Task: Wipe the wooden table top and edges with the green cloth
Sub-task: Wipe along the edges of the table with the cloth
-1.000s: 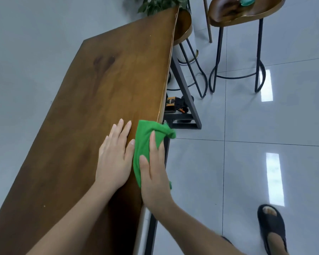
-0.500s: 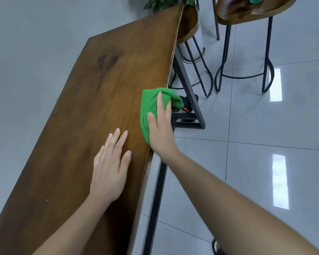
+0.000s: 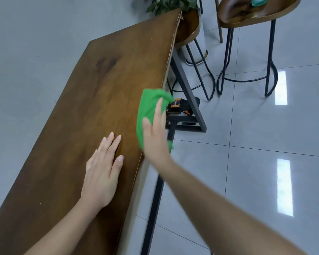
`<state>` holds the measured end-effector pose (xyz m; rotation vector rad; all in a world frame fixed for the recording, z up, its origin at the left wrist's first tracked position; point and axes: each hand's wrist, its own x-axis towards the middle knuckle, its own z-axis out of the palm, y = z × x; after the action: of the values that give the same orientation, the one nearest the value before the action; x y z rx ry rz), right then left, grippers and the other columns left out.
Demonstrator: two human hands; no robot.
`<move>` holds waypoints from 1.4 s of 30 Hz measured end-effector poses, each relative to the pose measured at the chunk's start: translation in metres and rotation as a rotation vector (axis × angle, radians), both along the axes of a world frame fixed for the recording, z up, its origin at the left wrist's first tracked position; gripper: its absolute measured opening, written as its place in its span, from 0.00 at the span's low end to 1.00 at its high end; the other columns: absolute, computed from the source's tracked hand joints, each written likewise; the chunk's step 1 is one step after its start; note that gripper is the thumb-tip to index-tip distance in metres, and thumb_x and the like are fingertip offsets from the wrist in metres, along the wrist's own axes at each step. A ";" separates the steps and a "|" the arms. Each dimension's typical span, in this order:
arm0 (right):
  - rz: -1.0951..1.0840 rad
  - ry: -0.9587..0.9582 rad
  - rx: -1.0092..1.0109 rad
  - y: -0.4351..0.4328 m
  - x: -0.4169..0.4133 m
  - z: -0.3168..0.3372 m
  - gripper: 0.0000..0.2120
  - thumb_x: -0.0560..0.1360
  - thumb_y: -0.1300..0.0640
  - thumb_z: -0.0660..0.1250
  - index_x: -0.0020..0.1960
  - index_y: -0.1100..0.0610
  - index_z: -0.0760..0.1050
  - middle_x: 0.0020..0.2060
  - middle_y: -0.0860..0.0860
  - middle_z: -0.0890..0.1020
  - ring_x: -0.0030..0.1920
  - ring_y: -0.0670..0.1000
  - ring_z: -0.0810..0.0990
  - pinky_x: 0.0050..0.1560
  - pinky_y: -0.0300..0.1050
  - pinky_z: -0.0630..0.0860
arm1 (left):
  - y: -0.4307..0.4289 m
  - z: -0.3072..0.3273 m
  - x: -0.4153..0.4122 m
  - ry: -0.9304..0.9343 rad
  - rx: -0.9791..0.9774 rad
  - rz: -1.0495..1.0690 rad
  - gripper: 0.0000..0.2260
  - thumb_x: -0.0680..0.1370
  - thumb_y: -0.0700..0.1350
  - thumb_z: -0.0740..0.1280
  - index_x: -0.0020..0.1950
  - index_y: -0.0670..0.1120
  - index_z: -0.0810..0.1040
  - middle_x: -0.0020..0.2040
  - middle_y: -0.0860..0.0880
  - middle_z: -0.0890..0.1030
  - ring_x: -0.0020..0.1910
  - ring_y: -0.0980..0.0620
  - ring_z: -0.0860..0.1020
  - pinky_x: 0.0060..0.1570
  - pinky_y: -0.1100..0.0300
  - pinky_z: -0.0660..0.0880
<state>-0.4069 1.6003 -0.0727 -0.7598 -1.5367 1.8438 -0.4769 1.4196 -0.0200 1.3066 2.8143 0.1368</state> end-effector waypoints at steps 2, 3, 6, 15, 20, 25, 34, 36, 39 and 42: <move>0.029 0.031 0.000 -0.073 0.034 -0.004 0.34 0.92 0.47 0.54 0.87 0.30 0.36 0.87 0.32 0.40 0.87 0.37 0.43 0.85 0.40 0.46 | 0.001 0.001 0.001 -0.007 0.006 -0.007 0.27 0.90 0.63 0.46 0.90 0.60 0.57 0.89 0.64 0.53 0.88 0.61 0.49 0.86 0.42 0.55; 0.061 0.029 -0.031 -0.106 0.049 -0.004 0.33 0.91 0.45 0.53 0.85 0.27 0.36 0.85 0.27 0.39 0.86 0.36 0.44 0.86 0.43 0.49 | 0.001 0.002 0.001 -0.013 0.005 -0.009 0.27 0.90 0.63 0.46 0.90 0.60 0.57 0.89 0.63 0.53 0.89 0.60 0.49 0.86 0.41 0.56; 0.158 -0.094 -0.067 -0.159 0.072 -0.001 0.30 0.91 0.39 0.47 0.80 0.22 0.29 0.82 0.25 0.31 0.85 0.33 0.45 0.85 0.54 0.64 | 0.002 0.004 0.003 -0.032 -0.007 -0.001 0.28 0.90 0.64 0.44 0.90 0.60 0.56 0.90 0.62 0.53 0.89 0.60 0.49 0.86 0.38 0.55; 0.000 -0.037 0.055 0.002 -0.002 0.001 0.31 0.92 0.48 0.52 0.89 0.35 0.41 0.89 0.44 0.36 0.88 0.48 0.54 0.77 0.51 0.68 | 0.004 0.005 0.004 -0.034 0.001 0.018 0.28 0.89 0.65 0.45 0.90 0.61 0.57 0.89 0.63 0.54 0.88 0.62 0.49 0.86 0.42 0.55; 0.045 -0.060 0.054 0.079 -0.034 0.007 0.32 0.92 0.50 0.52 0.90 0.40 0.40 0.90 0.53 0.40 0.87 0.55 0.57 0.67 0.43 0.62 | 0.006 0.007 0.005 -0.037 -0.002 0.030 0.31 0.88 0.67 0.43 0.89 0.61 0.58 0.89 0.62 0.55 0.88 0.61 0.50 0.86 0.43 0.53; 0.027 -0.055 0.006 0.067 -0.026 0.011 0.33 0.92 0.52 0.53 0.90 0.41 0.38 0.90 0.52 0.41 0.88 0.55 0.56 0.72 0.47 0.63 | 0.001 0.007 0.010 -0.039 -0.001 0.029 0.30 0.88 0.65 0.44 0.90 0.59 0.59 0.90 0.59 0.56 0.89 0.57 0.51 0.86 0.44 0.54; 0.016 -0.061 0.040 -0.104 0.049 0.007 0.33 0.92 0.50 0.53 0.89 0.37 0.37 0.90 0.49 0.39 0.84 0.45 0.51 0.66 0.43 0.60 | -0.126 0.007 0.076 -0.039 0.000 0.044 0.30 0.88 0.64 0.44 0.90 0.60 0.57 0.90 0.58 0.55 0.89 0.56 0.51 0.86 0.43 0.55; 0.016 -0.045 0.034 -0.153 0.073 0.005 0.33 0.92 0.50 0.53 0.89 0.38 0.38 0.90 0.48 0.41 0.82 0.39 0.48 0.71 0.41 0.58 | -0.164 0.007 0.091 -0.039 -0.005 0.054 0.30 0.87 0.65 0.43 0.90 0.60 0.58 0.90 0.58 0.55 0.89 0.56 0.51 0.86 0.44 0.55; 0.033 -0.027 0.043 -0.231 0.110 -0.001 0.33 0.92 0.48 0.52 0.89 0.36 0.37 0.90 0.46 0.41 0.80 0.26 0.39 0.74 0.34 0.51 | -0.212 0.008 0.113 -0.047 -0.007 0.053 0.31 0.87 0.65 0.43 0.90 0.60 0.57 0.90 0.58 0.55 0.89 0.56 0.51 0.87 0.43 0.54; 0.044 -0.014 0.036 -0.316 0.148 -0.004 0.33 0.91 0.44 0.52 0.85 0.27 0.34 0.86 0.37 0.35 0.72 0.17 0.33 0.70 0.29 0.50 | -0.256 0.009 0.137 -0.052 -0.014 0.029 0.31 0.87 0.65 0.42 0.90 0.60 0.57 0.90 0.59 0.53 0.89 0.56 0.49 0.87 0.43 0.54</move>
<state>-0.2593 1.2847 -0.0769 -0.7287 -1.6031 1.8410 -0.3400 1.1631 -0.0109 1.2410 2.7863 0.1491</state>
